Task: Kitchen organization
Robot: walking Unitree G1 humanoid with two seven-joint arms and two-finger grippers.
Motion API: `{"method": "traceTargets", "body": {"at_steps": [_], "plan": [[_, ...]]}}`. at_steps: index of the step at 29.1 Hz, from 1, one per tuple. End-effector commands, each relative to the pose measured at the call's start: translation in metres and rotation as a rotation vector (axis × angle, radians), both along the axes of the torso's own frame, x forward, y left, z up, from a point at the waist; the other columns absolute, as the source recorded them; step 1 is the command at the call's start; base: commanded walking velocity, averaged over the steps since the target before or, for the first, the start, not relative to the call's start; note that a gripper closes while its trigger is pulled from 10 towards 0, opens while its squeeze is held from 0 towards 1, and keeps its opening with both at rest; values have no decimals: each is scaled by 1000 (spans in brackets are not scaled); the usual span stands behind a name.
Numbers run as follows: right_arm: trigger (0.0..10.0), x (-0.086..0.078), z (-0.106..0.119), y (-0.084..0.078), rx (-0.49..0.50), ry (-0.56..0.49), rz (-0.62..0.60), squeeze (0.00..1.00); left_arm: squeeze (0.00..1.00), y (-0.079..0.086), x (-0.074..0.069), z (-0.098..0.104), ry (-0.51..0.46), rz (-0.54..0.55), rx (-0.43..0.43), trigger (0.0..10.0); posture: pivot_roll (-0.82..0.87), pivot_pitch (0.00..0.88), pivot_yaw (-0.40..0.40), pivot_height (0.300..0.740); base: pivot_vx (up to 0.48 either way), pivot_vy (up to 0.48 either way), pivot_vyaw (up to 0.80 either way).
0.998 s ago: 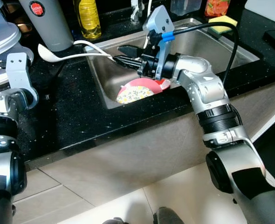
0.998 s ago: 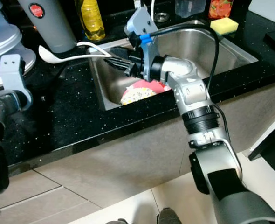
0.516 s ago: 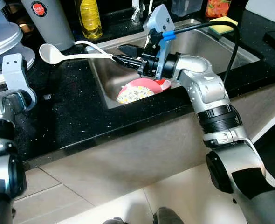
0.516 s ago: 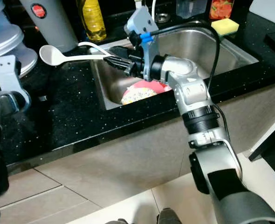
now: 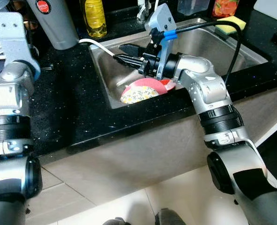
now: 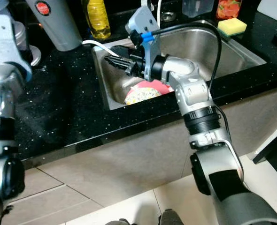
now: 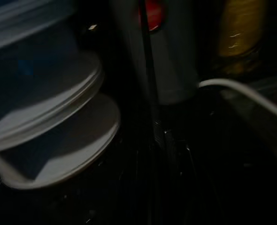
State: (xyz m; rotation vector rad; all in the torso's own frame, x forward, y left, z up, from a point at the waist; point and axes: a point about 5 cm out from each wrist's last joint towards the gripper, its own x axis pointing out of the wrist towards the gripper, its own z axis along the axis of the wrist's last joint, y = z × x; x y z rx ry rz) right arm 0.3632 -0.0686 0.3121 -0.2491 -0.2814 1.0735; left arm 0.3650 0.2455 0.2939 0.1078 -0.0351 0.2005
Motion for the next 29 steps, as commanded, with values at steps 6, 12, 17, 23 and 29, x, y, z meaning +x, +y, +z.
{"method": "traceTargets", "body": {"at_steps": [6,12,17,23,29], "plan": [[10000,-2,1,2,25,-2,9,0,0,-22,-3,-15,60,-96,19,10000,-32,77,105,740,0,0,0],[10000,-3,-1,1,26,1,4,0,0,-47,-10,-37,156,-250,-54,10000,-34,79,109,740,0,0,0],[10000,-2,-1,0,30,1,-2,0,0,-65,-20,-59,301,-430,-199,10000,-34,79,111,740,0,0,0],[10000,-2,-1,0,32,2,-2,0,0,-67,-21,-60,292,-506,-307,10000,-29,78,106,740,0,0,0],[10000,-2,0,1,34,1,2,0,0,-72,-12,-55,204,-545,-44,10000,-32,75,101,740,0,0,0]]}}
